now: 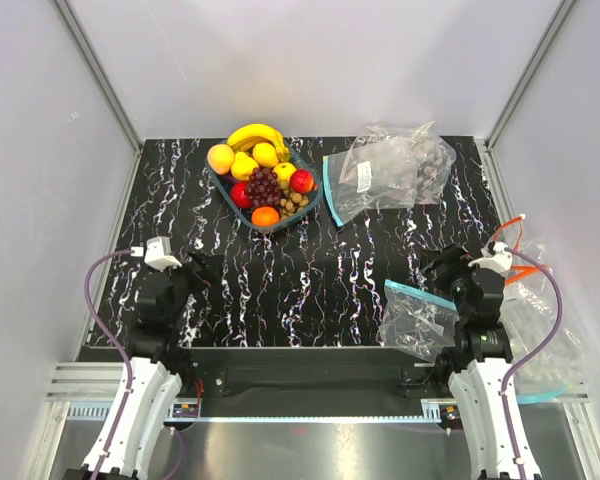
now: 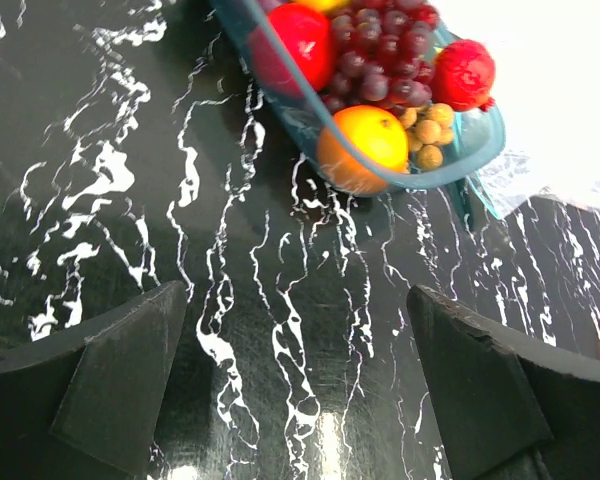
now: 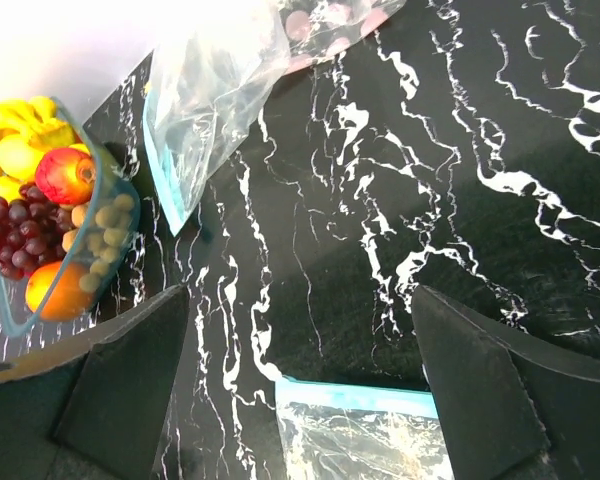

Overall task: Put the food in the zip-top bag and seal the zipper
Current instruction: Pick up the zipper food storage bag at the center of the board.

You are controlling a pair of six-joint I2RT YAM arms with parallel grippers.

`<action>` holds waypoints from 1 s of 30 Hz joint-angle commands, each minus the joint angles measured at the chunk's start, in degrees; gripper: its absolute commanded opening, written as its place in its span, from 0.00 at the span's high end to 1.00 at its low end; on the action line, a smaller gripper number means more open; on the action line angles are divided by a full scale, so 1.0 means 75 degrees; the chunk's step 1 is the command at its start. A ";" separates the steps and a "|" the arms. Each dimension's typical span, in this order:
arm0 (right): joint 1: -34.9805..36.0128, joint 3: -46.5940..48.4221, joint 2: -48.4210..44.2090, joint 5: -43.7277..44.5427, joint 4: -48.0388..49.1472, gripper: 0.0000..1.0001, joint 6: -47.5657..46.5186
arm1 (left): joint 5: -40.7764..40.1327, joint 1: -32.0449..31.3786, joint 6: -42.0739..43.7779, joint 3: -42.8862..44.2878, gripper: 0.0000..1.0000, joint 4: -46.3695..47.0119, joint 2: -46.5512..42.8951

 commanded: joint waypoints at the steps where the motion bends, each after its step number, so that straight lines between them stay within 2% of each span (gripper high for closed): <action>1: 0.0014 0.0036 -0.0069 -0.0336 0.0532 0.00 -0.0176 | -0.0330 0.0018 -0.0353 0.0015 0.01 0.0289 0.0062; 3: 0.0014 0.0247 0.0130 -0.0803 0.0626 0.00 -0.0503 | -0.0004 0.0018 -0.0295 0.0028 0.01 0.0440 0.0342; 6: 0.0014 0.0750 0.1089 -0.0888 0.0826 0.00 -0.0528 | 0.0862 -0.0029 -0.0095 -0.0019 0.01 0.1002 0.0683; 8: 0.0014 0.1415 0.2085 -0.0945 0.0685 0.00 -0.0692 | 0.0936 -0.0204 -0.0037 -0.0019 0.01 0.1179 0.0754; 9: 0.0014 0.1617 0.2680 -0.0992 0.0685 0.00 -0.0808 | 0.0843 -0.0309 -0.0013 -0.0008 0.01 0.1191 0.0766; 16: 0.0014 0.3139 0.4629 -0.1274 0.0908 0.01 -0.0962 | -0.0234 -0.1679 0.0291 0.0238 0.01 0.1144 0.1011; 23: 0.0026 0.4453 0.6504 -0.1310 0.1001 0.00 -0.1044 | -0.0540 -0.2056 0.0327 0.0461 0.01 0.1179 0.1726; 30: 0.0026 0.5965 0.8810 -0.1192 0.1071 0.00 -0.1091 | -0.0552 -0.2197 0.0374 0.0496 0.01 0.1167 0.1704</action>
